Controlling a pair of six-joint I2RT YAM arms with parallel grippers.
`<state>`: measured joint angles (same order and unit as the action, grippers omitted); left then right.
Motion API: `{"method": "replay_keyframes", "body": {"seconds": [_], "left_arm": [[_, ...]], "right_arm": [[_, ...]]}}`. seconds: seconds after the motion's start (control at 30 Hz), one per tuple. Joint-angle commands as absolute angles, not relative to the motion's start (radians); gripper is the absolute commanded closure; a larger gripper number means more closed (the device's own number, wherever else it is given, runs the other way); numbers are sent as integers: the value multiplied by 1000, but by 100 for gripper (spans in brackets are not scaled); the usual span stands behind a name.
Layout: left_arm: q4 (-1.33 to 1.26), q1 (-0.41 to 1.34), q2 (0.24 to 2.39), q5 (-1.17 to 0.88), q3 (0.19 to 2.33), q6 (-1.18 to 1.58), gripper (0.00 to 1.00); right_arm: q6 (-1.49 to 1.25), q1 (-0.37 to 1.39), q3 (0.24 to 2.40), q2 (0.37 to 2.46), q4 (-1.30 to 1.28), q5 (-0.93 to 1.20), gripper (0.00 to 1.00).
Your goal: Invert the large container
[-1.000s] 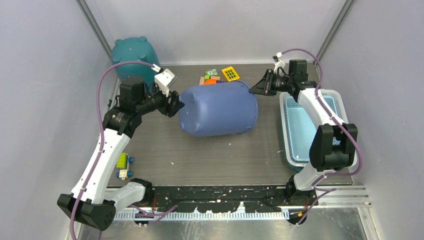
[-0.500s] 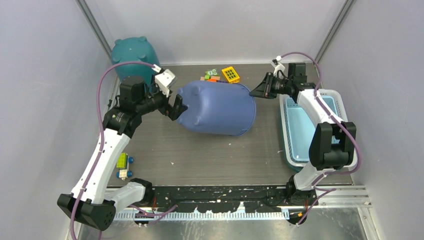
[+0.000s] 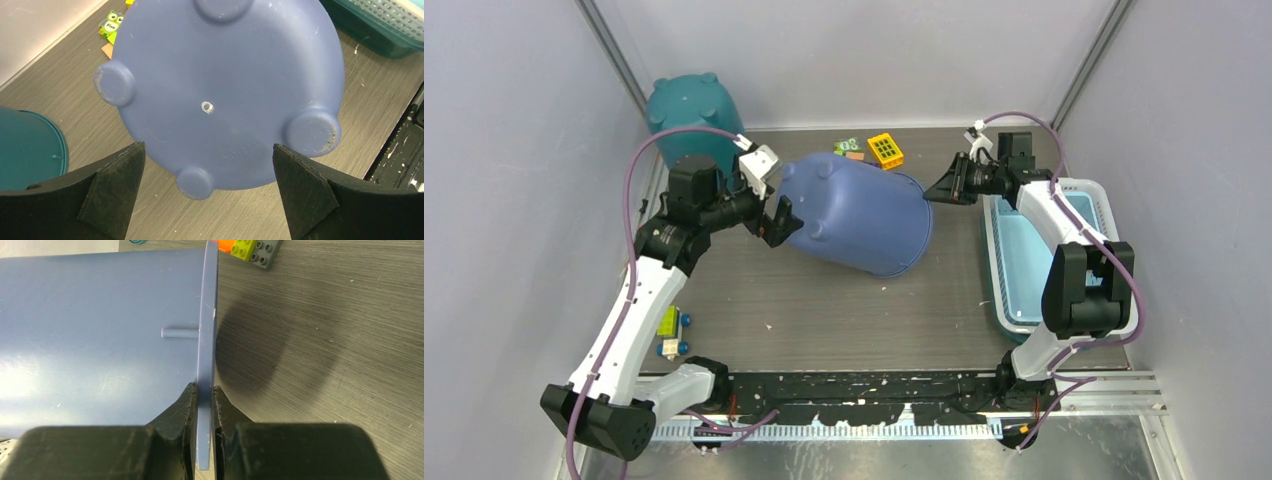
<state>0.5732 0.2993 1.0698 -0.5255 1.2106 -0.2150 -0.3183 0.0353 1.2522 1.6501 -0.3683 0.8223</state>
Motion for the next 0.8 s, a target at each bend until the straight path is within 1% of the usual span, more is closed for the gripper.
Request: {"method": "replay_keyframes", "body": {"seconds": [0.0,0.77], "left_arm": [[524,303,1073,-569,1204,-218,0],[498,303,1074,-584,1168,-200,0]], "right_arm": [[-319,39,1239,1667,-367,814,99],[-331,57,1186,1709,-320,844,99]]}}
